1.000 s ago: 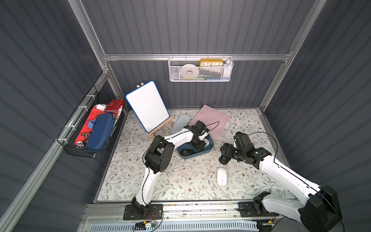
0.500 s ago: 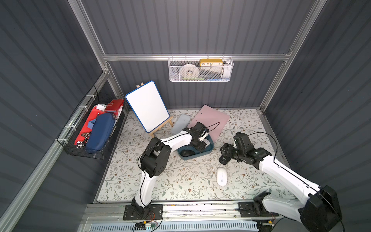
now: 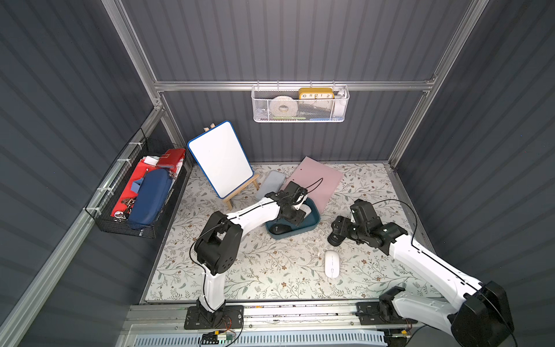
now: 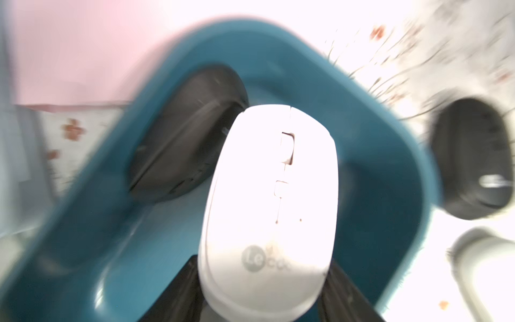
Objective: Take out the mouse from the storage box
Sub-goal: Pick up the mouse from the storage box, then place the mouse at the center of the board.
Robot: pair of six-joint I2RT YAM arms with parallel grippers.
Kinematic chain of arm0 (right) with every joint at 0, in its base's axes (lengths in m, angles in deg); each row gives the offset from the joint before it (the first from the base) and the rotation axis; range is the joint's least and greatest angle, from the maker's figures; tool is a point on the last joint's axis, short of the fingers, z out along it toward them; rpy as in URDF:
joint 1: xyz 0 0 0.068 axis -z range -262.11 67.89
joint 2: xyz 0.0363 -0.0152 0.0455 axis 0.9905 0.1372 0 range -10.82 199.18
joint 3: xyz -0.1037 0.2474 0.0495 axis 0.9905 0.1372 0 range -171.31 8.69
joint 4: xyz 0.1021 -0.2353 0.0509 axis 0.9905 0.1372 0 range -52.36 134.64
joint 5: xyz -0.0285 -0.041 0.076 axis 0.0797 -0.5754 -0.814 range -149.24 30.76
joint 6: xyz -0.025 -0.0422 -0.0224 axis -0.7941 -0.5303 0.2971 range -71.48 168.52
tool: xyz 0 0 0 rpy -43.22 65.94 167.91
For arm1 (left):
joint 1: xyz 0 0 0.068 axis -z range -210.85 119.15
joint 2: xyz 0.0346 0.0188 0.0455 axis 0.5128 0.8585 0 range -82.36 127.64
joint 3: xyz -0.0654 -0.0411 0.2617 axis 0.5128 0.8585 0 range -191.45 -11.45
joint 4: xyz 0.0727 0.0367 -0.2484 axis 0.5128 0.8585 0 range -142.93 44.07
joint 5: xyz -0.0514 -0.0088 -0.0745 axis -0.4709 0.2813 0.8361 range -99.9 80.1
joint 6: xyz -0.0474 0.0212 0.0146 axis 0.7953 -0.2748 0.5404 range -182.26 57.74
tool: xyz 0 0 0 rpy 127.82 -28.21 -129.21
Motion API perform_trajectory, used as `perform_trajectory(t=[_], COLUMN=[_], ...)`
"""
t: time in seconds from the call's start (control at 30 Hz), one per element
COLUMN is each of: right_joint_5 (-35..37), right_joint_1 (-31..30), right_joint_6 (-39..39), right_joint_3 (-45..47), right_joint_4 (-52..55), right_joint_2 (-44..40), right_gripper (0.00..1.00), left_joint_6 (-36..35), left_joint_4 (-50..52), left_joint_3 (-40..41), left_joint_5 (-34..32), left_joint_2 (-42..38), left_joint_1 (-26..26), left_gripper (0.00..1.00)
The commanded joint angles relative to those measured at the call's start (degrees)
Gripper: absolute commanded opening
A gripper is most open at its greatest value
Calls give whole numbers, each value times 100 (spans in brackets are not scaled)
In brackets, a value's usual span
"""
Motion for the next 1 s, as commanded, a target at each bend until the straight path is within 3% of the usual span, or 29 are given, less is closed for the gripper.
perform_trajectory(t=[0.0,0.17,0.4,0.53,0.7,0.97], right_joint_5=[87,127,362,603,946,1142], right_joint_1=[5,5,5,5,10,5], right_joint_6=[14,8,-81,-132,-161,-228], right_joint_3=[91,120,79,84,132,197], right_joint_4=[129,187,530,805,1132,1478], right_joint_2=[-77,-209,-517,-806,-1313,-2006], right_gripper=[83,82,82,83,83,83], left_joint_6=[335,475,893,1147,1332,1554], left_joint_4=[-184,-336,-284,-182,-303,-740], left_joint_3=[131,783,1463,1626,1700,2007], left_joint_5=[-115,-173,-284,-423,-475,-586], left_joint_2=[-376,-1057,-1832,-1635,-1177,-822], left_joint_1=[10,120,888,1467,1838,1944], left_gripper=[40,39,40,40,39,39])
